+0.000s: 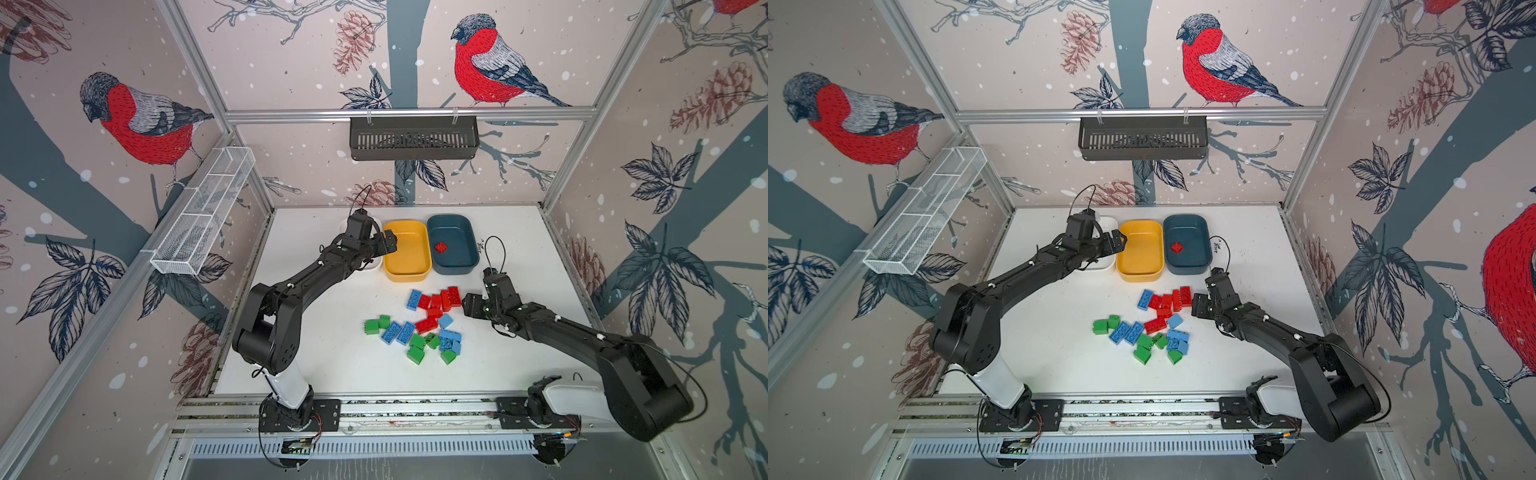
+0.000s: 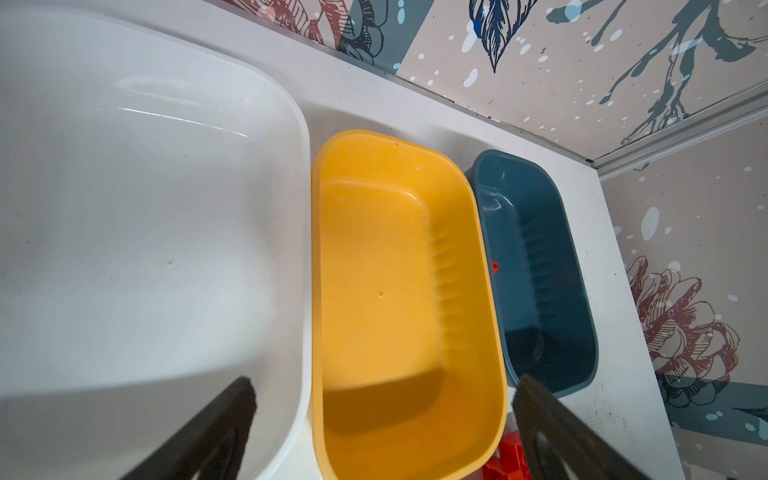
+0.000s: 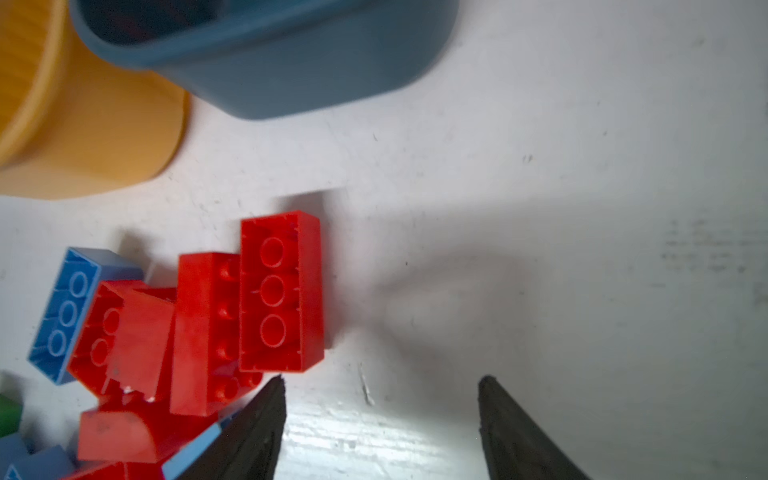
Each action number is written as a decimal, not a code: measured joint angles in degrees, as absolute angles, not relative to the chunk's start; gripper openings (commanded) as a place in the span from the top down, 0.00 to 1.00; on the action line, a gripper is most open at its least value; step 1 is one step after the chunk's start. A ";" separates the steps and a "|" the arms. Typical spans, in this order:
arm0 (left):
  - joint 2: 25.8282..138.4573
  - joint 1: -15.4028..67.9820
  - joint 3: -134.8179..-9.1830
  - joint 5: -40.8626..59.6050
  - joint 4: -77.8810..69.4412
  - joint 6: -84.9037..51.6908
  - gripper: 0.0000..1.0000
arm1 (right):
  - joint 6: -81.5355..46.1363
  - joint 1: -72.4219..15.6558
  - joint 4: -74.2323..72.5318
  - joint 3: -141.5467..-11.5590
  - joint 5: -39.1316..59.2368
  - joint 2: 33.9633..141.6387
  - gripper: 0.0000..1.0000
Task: Sort the legos into containers by color
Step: 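Grasp a long red brick with the right gripper while the left moves toward the pile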
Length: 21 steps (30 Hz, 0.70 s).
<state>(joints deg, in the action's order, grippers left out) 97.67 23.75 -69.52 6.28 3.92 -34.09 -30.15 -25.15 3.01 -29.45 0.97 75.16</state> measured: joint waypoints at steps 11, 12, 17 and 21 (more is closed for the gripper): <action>98.08 23.75 -69.58 6.22 4.14 -33.98 0.03 | -28.12 -30.26 3.51 -34.20 4.01 82.78 0.39; 98.04 23.75 -69.58 6.20 4.21 -33.82 0.03 | -28.14 -30.48 3.38 -34.79 3.40 83.55 0.40; 96.77 24.58 -68.99 5.80 5.41 -32.58 0.03 | -28.32 -31.38 2.74 -38.06 0.60 87.55 0.42; 95.31 27.11 -68.16 4.05 7.38 -31.48 0.03 | -28.40 -32.56 2.94 -40.23 -1.50 89.78 0.48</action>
